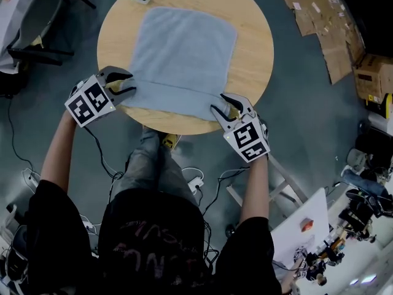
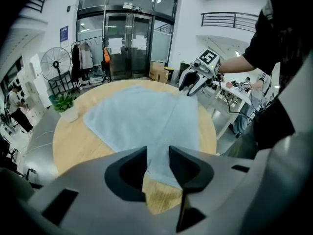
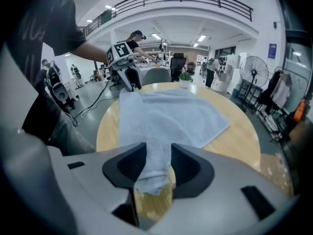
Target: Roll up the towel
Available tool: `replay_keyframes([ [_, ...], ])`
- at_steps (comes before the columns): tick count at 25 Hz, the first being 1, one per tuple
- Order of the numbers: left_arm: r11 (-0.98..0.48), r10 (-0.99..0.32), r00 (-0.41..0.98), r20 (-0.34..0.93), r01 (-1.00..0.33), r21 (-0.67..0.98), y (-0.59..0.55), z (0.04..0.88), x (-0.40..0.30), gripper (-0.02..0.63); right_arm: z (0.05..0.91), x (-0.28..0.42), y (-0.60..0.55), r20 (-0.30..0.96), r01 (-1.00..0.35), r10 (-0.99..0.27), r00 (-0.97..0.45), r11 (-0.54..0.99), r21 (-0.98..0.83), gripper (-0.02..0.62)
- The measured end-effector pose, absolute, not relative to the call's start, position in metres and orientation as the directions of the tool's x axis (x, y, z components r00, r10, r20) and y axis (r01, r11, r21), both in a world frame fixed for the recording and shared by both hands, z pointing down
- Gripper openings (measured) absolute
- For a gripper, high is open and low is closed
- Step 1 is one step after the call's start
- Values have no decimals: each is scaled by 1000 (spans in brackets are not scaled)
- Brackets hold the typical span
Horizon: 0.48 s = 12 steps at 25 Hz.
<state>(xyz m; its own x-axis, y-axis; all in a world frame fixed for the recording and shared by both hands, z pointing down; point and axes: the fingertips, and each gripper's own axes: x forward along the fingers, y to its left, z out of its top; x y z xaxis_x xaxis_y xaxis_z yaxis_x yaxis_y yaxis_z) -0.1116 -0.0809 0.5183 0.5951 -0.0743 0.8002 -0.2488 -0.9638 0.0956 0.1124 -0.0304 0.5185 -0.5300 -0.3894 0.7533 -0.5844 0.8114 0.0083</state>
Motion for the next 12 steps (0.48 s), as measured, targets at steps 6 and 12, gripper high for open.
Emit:
replay_keyframes([
  [6,-977,-172,561,810,-202,-67,-46,472,-120,132,484,106,9,738,-518,-438,-513,844,141,164],
  [12,-975,-221,449,866,-68,-213,-16,512,-107,250,529,90,21,772,-465,-431,-468,863,200,233],
])
